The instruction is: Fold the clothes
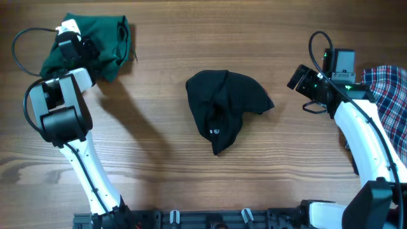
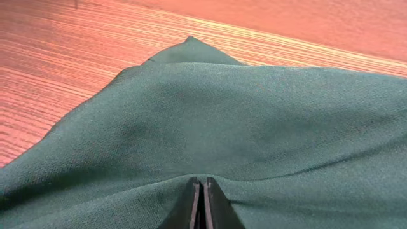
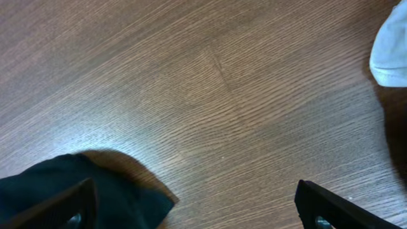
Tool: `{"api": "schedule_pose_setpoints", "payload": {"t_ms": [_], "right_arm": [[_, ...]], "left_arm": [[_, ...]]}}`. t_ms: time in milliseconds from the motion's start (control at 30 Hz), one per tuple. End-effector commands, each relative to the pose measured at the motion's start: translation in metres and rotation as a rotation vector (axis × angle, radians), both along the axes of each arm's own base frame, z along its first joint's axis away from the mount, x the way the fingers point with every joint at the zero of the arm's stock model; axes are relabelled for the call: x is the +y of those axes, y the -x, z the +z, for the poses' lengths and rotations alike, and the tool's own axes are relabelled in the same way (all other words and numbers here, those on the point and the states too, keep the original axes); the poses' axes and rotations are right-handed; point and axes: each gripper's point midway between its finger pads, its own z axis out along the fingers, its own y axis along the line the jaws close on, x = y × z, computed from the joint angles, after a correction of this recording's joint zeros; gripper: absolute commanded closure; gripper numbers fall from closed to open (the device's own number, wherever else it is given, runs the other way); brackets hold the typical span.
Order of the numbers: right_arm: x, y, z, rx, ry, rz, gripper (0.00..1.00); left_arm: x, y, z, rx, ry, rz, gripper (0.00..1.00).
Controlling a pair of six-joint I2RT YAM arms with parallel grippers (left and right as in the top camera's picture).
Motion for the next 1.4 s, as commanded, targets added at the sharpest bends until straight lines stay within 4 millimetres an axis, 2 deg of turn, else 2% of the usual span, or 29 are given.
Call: {"api": "schedule_pose_setpoints", "payload": {"t_ms": [0,100,167,200,233,300,367,433,500,567,767,867,1100,1367], "right_arm": [[0.002,0.0,-0.002,0.005,-0.009,0.007,0.0],[0.002,0.001,-0.002,0.008,-0.009,0.008,0.0],[0.002,0.002,-0.003,0.015,-0.01,0.008,0.0],[0.002,0.004,-0.004,0.022,-0.01,0.008,0.0],[0.002,0.005,-0.004,0.025,-0.011,0.008,0.0],[0.002,0.006,-0.005,0.031,-0.011,0.008,0.0],[0.002,0.006,-0.005,0.03,-0.011,0.008,0.0],[0.003,0.006,-0.005,0.033,-0.014,0.01,0.0],[0.003,0.007,-0.006,0.039,-0.014,0.01,0.0],[0.003,0.009,-0.007,0.046,-0.014,0.01,0.0],[0.003,0.014,-0.009,0.067,-0.016,0.009,0.0],[0.003,0.014,-0.009,0.066,-0.015,0.01,0.0],[0.003,0.014,-0.009,0.066,-0.016,0.01,0.0],[0.003,0.013,-0.009,0.064,-0.016,0.009,0.0]], "left_arm": [[0.007,0.009,-0.024,0.06,-0.009,0.048,0.92],[-0.006,-0.002,0.016,0.006,-0.023,0.025,0.92],[-0.013,-0.007,0.054,-0.046,-0.036,0.013,0.92],[-0.019,-0.007,0.084,-0.064,-0.04,0.003,0.92],[-0.023,-0.004,0.096,-0.053,-0.037,-0.002,0.92],[-0.044,0.011,0.125,0.005,0.004,-0.058,0.93],[-0.056,0.027,0.145,0.053,0.031,-0.076,0.96],[-0.065,0.05,0.155,0.133,0.053,-0.081,0.96],[-0.063,0.069,0.144,0.22,0.086,-0.062,0.96],[-0.053,0.078,0.121,0.285,0.106,-0.037,0.96],[-0.018,0.092,0.05,0.411,0.166,0.036,0.96],[-0.015,0.093,0.023,0.437,0.205,0.018,0.96],[-0.021,0.087,-0.018,0.459,0.24,-0.015,0.96],[-0.017,0.066,-0.042,0.376,0.245,-0.013,0.96]]}}
